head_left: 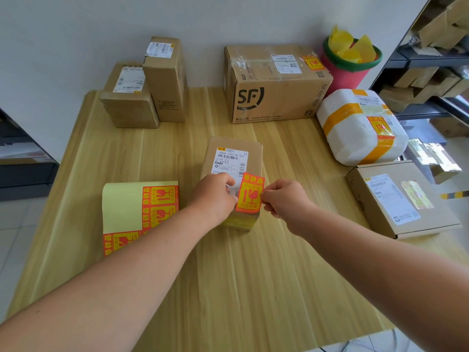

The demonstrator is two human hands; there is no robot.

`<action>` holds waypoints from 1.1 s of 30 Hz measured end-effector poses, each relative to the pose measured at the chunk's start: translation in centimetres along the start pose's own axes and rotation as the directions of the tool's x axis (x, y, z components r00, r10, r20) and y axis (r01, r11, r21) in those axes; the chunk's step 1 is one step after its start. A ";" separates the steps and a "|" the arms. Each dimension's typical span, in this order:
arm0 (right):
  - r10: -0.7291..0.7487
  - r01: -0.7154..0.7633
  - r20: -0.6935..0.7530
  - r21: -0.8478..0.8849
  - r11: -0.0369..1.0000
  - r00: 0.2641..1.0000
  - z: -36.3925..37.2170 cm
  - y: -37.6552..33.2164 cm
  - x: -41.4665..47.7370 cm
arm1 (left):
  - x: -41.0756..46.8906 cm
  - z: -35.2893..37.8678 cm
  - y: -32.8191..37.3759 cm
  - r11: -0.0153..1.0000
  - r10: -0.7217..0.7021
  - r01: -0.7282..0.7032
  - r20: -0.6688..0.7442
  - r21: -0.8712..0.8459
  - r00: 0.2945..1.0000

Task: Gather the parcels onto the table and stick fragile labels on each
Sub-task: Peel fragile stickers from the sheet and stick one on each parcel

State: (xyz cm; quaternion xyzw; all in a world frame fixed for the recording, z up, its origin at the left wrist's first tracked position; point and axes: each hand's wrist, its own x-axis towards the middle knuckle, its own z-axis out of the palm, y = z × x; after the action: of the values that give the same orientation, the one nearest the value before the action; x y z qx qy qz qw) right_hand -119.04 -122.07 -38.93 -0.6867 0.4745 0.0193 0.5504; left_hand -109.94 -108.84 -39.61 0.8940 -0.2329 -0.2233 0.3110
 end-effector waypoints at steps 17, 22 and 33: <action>-0.140 0.139 -0.051 -0.027 0.990 0.989 0.2 0.2 0.4 | -0.5 0.0 0.2 0.995 0.067 -0.065 -0.020 0.071 0.998; -0.220 0.224 -0.047 0.079 0.971 0.974 0.0 -0.5 -0.2 | -0.6 -0.6 0.1 0.999 0.030 -0.031 -0.049 -0.027 0.998; -0.252 0.245 0.039 0.129 0.961 0.967 3.8 -1.9 -1.5 | -1.8 -4.1 -1.3 0.877 -0.198 0.176 -0.003 -0.447 0.980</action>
State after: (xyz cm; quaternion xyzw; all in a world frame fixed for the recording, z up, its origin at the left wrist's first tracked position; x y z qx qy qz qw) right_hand -116.70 -118.25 -38.22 -0.7048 0.3694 -0.0605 0.6027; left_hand -108.78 -105.09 -37.09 0.8228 -0.0806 -0.2775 0.4894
